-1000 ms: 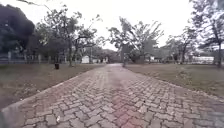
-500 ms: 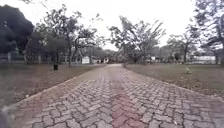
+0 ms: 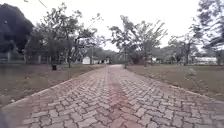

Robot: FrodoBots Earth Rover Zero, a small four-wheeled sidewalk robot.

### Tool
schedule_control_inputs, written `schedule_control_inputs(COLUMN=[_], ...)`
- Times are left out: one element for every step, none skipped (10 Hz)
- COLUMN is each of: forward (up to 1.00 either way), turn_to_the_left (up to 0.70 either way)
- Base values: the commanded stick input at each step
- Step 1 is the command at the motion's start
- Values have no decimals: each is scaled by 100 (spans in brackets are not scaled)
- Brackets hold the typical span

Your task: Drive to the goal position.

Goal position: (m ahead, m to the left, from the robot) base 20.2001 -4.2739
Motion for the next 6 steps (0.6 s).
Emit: schedule_control_inputs(forward=[70, 70, 70, 70, 70, 70], turn_to_the_left=[0, 0, 0, 0, 0, 0])
